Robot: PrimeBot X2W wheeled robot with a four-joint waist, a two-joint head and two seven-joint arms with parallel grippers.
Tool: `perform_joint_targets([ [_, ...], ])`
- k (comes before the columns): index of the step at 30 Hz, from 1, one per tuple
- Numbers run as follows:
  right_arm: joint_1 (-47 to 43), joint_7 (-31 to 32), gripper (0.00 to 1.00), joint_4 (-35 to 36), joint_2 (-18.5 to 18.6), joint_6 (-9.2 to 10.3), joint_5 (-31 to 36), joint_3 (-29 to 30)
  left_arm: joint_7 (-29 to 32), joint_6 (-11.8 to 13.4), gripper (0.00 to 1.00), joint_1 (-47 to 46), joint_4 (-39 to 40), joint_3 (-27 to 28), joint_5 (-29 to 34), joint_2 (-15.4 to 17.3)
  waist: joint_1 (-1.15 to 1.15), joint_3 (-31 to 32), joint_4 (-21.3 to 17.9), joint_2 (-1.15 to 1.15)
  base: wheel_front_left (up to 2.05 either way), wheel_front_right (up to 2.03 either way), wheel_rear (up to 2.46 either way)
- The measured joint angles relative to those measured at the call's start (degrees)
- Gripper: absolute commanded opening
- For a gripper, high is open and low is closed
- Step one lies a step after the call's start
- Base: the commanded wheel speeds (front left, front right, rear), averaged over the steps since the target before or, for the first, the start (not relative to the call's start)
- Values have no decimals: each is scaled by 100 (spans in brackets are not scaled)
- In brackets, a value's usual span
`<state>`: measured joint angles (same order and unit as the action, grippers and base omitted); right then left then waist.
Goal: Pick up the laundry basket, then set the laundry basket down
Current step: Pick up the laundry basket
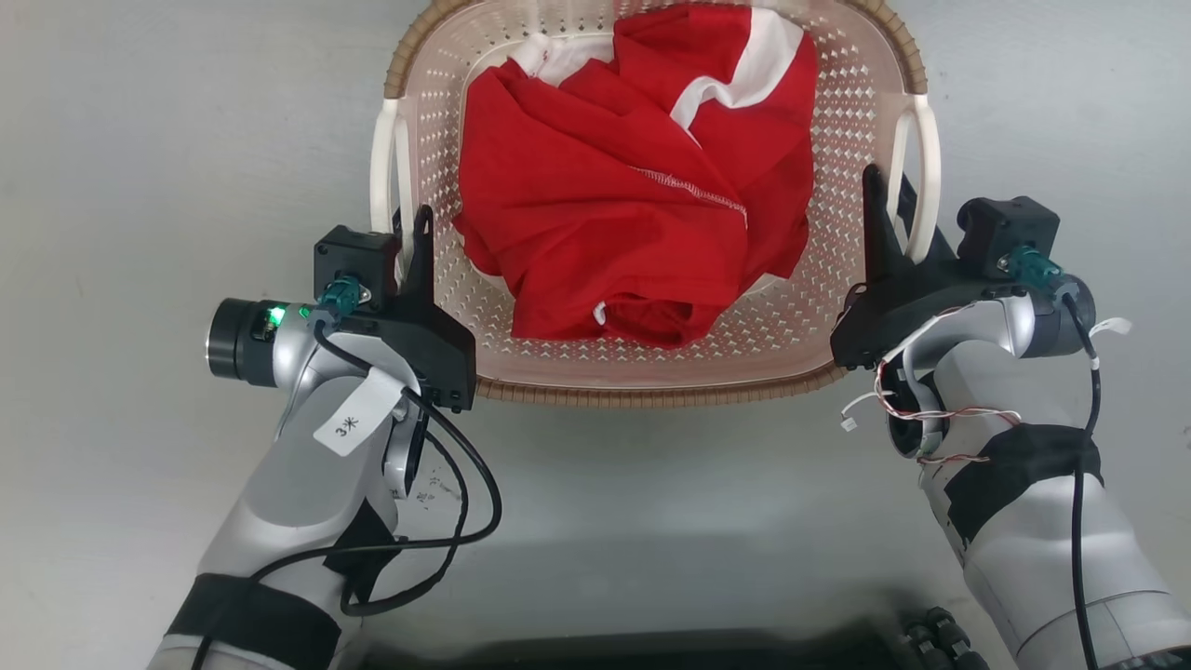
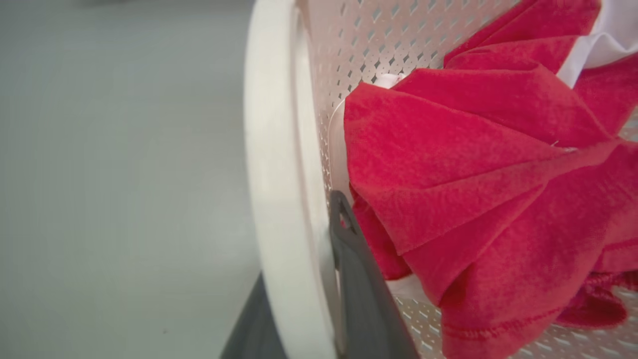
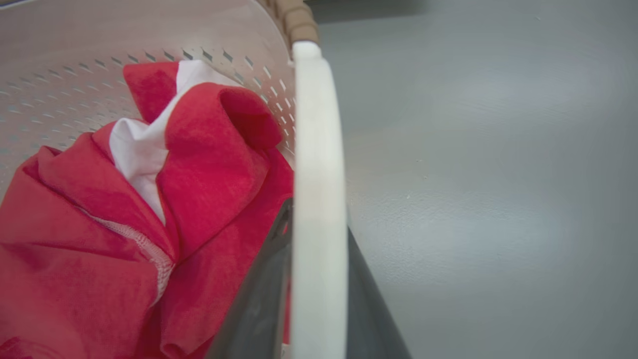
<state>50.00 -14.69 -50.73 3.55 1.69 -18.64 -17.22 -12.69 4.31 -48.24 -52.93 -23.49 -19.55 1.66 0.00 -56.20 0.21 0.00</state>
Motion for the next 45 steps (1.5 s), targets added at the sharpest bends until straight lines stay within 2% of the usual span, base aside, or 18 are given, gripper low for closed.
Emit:
perform_joint_targets([
  [18,-92,0,0,-435,7,138,-673,-642,0,74,0,70,-419,-492,-583,16,-1,672,25,0,0,0,0],
  [35,-832,51,0,-737,-30,183,-1444,-1418,2,66,0,755,-912,-822,-992,-11,-1,1976,57,0,0,0,0],
  [45,-1315,360,0,-870,-48,205,-1941,-1860,310,-34,0,1263,-1104,-1039,-1358,-16,-2,2812,77,-1,0,0,0],
])
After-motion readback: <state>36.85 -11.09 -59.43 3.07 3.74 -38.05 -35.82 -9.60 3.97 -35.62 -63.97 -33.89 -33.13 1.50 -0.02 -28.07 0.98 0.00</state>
